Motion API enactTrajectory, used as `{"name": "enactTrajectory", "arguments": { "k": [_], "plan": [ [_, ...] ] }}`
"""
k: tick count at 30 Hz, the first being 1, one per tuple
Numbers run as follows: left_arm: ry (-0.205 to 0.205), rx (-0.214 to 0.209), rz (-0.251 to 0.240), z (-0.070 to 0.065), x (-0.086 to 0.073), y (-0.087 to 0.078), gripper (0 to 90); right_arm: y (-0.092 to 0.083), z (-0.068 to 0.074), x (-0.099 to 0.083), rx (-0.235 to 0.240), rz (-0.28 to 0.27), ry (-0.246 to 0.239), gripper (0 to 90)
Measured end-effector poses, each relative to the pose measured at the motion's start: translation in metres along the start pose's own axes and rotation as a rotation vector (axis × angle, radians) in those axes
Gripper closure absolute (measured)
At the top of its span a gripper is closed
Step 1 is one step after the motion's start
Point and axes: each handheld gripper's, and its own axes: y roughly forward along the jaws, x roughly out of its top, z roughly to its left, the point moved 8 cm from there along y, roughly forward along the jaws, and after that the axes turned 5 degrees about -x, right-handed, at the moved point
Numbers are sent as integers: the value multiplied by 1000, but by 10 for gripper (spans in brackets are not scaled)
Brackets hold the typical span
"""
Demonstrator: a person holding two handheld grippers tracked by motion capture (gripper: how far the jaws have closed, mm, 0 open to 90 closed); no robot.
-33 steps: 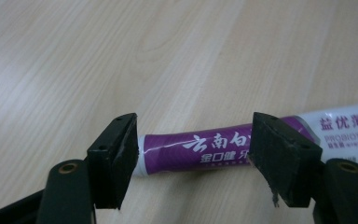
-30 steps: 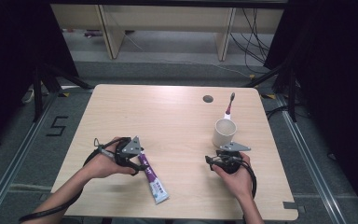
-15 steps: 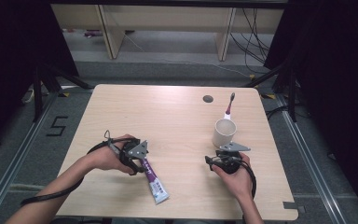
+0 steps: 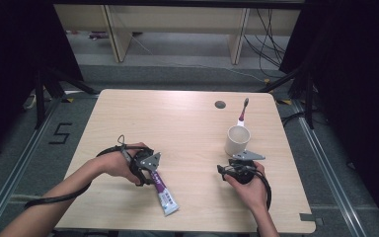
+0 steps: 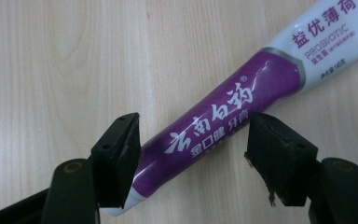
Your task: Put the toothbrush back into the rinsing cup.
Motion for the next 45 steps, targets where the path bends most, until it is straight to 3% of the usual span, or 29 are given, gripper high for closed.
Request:
{"name": "enactTrajectory", "arguments": {
  "k": [4, 10, 12, 20, 23, 30, 31, 37, 38, 39, 40, 41, 45],
  "plan": [
    [30, -14, 19, 0, 1, 2, 351, -1, 1, 0, 5, 6, 24, 448],
    [55, -31, 25, -2, 4, 6, 354, 0, -2, 0, -9, -3, -4, 448],
    [84, -39, 48, -1, 4, 6, 355, 0, -2, 0, -8, -1, -8, 448],
    [130, -68, 100, -3, 4, 9, 366, 1, -2, -1, -13, -2, -9, 448],
    [139, -82, 117, -3, 3, 12, 371, 1, 1, -2, 3, 9, 24, 448],
    [166, -107, 151, -3, 3, 14, 388, 1, -1, -2, -7, 5, 11, 449],
    [170, -109, 154, -3, 3, 14, 391, 1, 1, -3, 0, 11, 28, 448],
    [183, -137, 163, -4, 5, 16, 397, 3, 3, -3, 23, 5, 28, 448],
    [191, -141, 170, -3, 5, 17, 398, 4, 0, -3, 19, 3, -9, 449],
    [190, -149, 176, -4, 5, 17, 402, 4, 2, -3, 20, 7, 26, 449],
    [197, -149, 179, -4, 5, 17, 406, 4, 0, -3, 16, 3, -7, 449],
    [196, -154, 185, -4, 4, 17, 411, 4, 3, -3, 23, 4, 31, 449],
    [201, -169, 199, -5, 4, 17, 433, 3, 0, -2, 8, -3, 10, 449]
  ]
}}
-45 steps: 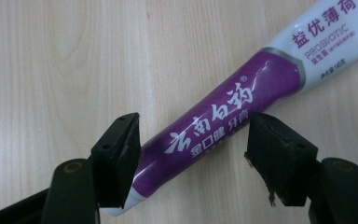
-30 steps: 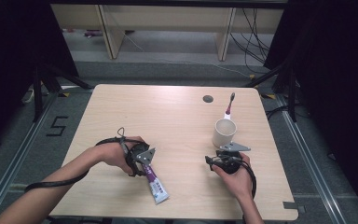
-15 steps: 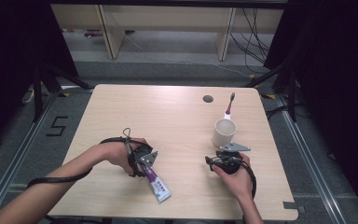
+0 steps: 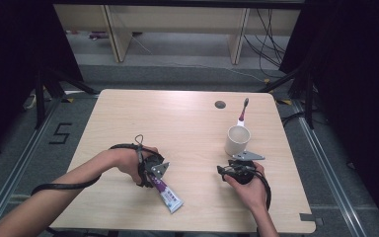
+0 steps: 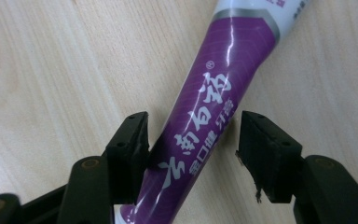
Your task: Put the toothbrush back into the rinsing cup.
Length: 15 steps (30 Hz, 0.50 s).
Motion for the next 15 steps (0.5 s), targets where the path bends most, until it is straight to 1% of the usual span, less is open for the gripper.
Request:
{"name": "enactTrajectory", "arguments": {
  "k": [2, 5, 6, 11, 12, 13, 15],
  "plan": [
    [8, -12, 22, -1, -1, 1, 440, 0, 1, -1, 11, 8, 1, 449],
    [4, -31, 30, -4, -2, 3, 464, 0, 0, -1, 8, 8, 1, 449],
    [0, -37, 22, -5, -1, 5, 471, 0, 1, -1, 8, 7, 4, 449],
    [-10, -47, 22, -6, 0, 5, 484, 0, 1, -1, 9, 6, 3, 449],
    [-11, -50, 23, -6, 0, 5, 488, 0, 2, -1, 12, 8, 13, 449],
    [-24, -54, 18, -6, 1, 6, 493, 0, 1, 0, 11, 5, -14, 449],
    [-27, -54, 21, -6, 1, 6, 500, 0, 1, 0, 12, 3, -13, 449]
  ]
}}
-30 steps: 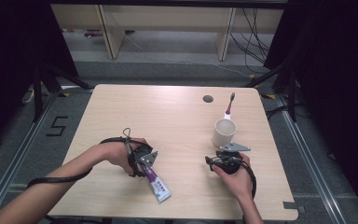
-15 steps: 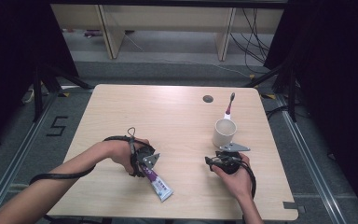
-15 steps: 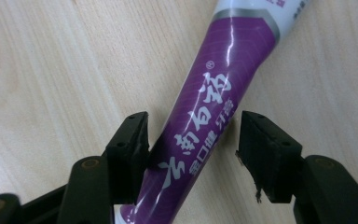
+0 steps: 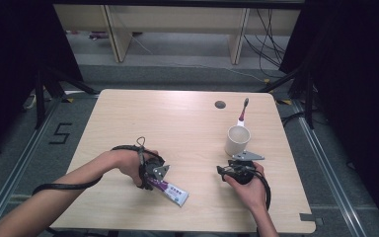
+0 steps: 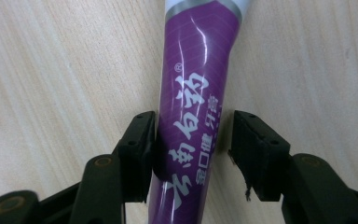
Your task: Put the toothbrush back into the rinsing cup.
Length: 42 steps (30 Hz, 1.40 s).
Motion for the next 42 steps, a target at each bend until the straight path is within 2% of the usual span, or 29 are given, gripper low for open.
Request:
{"name": "enactTrajectory", "arguments": {
  "k": [3, 7, 8, 9, 13, 15, 17, 19, 20, 21, 22, 23, 25, 29, 31, 32, 35, 36, 38, 40, 41, 42],
  "plan": [
    [-6, -3, 13, 0, 0, 0, 529, -1, -1, 0, -10, 4, 3, 449],
    [-37, -14, 28, -1, 0, 0, 575, 0, 0, 0, 7, 1, 2, 449],
    [-47, -20, 28, -1, 1, 0, 578, 1, 0, 0, 15, -9, -15, 449],
    [-51, -22, 26, -1, 1, 0, 577, 0, -2, 0, -11, -7, -12, 449],
    [-52, -17, 21, 0, 3, 0, 558, 1, 0, 0, 6, -8, 2, 449],
    [-58, -18, 28, 0, 4, 0, 561, 1, -1, 0, 6, -8, -13, 449],
    [-75, -17, 27, 1, 4, 0, 574, 0, -1, 0, 1, -6, -20, 449],
    [-84, -13, 35, 2, 5, 0, 597, 0, 1, -1, 10, 9, 11, 449],
    [-93, -18, 34, 1, 6, 0, 608, -1, -1, -1, -11, 5, 5, 449],
    [-97, -20, 37, 1, 6, 0, 617, -1, -1, -1, -7, 1, -1, 449],
    [-68, -15, 72, 2, 5, -1, 621, -1, -1, 0, -2, -3, -4, 449],
    [-101, -15, 43, 0, 7, 1, 622, -3, -2, -1, -24, 9, 8, 449],
    [-103, -14, 50, 0, 7, 1, 626, -1, -1, 0, -5, -3, 10, 449],
    [-128, -17, 59, 0, 8, 1, 637, -2, -2, 0, -19, 1, 3, 449],
    [-104, -15, 100, 2, 6, -1, 642, -2, -2, -1, -14, 4, 10, 449],
    [-158, -18, 65, -1, 9, 1, 644, -2, -2, -1, -13, 5, 13, 449],
    [-181, -14, 67, -2, 9, 1, 655, -2, -1, -2, -13, 8, 22, 449],
    [-174, -13, 76, -1, 8, 0, 661, -3, -2, -2, -16, 7, 18, 449],
    [-184, -11, 56, -3, 9, 1, 674, -3, 0, -2, -13, 12, 34, 449],
    [-138, -1, 83, 0, 5, -2, 689, -3, 0, -3, -14, 14, 34, 449],
    [-138, 1, 75, -1, 5, -3, 696, -2, -2, -3, -10, 13, 25, 449],
    [-181, 8, 24, -4, 8, 0, 703, -3, -1, -3, -7, 17, 34, 449]
  ]
}}
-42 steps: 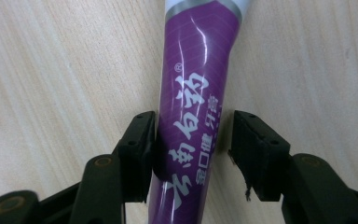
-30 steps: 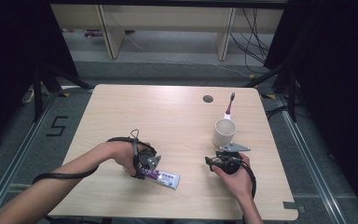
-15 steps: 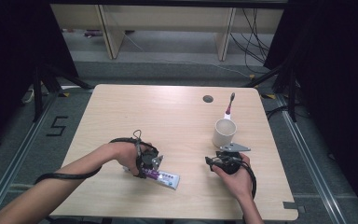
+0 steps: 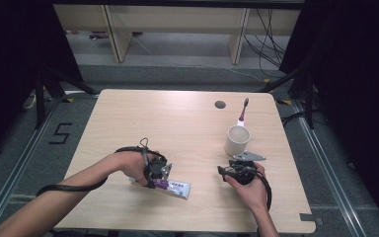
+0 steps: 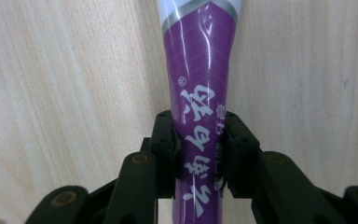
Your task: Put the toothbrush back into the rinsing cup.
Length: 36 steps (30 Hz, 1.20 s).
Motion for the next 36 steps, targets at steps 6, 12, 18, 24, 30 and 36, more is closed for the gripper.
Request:
{"name": "enactTrajectory", "arguments": {
  "k": [6, 12, 18, 24, 30, 36],
  "plan": [
    [-6, 24, -98, -3, 2, -2, 729, -1, -1, 0, -12, -2, -1, 450],
    [-18, 77, -199, -2, 3, -12, 741, 0, 0, 0, 7, -16, 22, 451],
    [-54, 150, -351, 2, 6, -28, 747, -3, -6, 2, -16, -39, -13, 454],
    [-113, 208, -497, 1, 9, -36, 758, -3, -7, 0, -18, -27, 11, 458],
    [-111, 278, -594, 6, 8, -46, 764, -4, -5, 0, -12, -33, 18, 459],
    [-157, 372, -818, 10, 10, -66, 765, -6, -8, 2, -25, -46, -6, 460]
  ]
}}
